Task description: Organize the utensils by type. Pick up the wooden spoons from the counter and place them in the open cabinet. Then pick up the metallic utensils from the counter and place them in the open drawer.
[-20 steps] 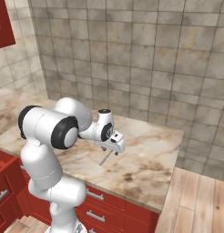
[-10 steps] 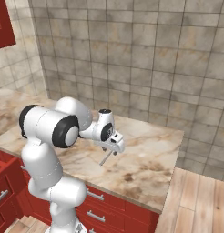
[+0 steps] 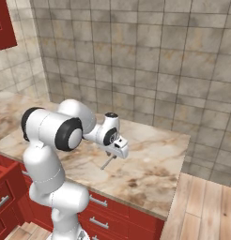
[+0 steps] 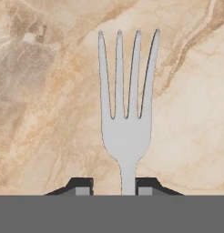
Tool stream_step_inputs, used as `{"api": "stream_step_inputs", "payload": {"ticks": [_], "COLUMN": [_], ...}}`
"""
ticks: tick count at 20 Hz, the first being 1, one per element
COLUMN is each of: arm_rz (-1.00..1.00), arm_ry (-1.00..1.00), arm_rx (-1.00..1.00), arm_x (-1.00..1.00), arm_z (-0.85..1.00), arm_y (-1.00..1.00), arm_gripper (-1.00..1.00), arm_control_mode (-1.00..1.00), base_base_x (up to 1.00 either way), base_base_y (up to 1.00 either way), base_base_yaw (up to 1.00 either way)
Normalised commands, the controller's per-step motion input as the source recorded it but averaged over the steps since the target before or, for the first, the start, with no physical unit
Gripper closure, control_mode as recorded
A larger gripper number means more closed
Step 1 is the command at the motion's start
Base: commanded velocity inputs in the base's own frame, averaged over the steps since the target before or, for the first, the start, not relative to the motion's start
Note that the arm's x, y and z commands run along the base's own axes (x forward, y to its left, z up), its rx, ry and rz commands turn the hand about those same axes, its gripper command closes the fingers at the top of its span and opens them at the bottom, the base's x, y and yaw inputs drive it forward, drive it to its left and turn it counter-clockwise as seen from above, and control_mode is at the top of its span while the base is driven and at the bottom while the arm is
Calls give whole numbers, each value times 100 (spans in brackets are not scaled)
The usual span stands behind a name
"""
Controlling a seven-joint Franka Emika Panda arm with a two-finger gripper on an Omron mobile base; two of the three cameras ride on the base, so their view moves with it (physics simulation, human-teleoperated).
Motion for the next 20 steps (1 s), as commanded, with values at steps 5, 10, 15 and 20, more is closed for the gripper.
{"api": "stream_step_inputs", "payload": {"ticks": [5, 10, 15, 20], "arm_rz": [-7, -2, 0, 3], "arm_ry": [-4, 0, 0, 0], "arm_rx": [0, 0, 0, 0], "arm_x": [-9, -2, -3, -13], "arm_z": [-21, 12, 30, 65], "arm_y": [-1, 0, 1, 0], "arm_gripper": [100, 100, 100, 100], "arm_control_mode": [-100, -100, -100, -100], "base_base_x": [0, 0, 0, 0], "base_base_y": [0, 0, 0, 0], "base_base_yaw": [0, 0, 0, 0]}}
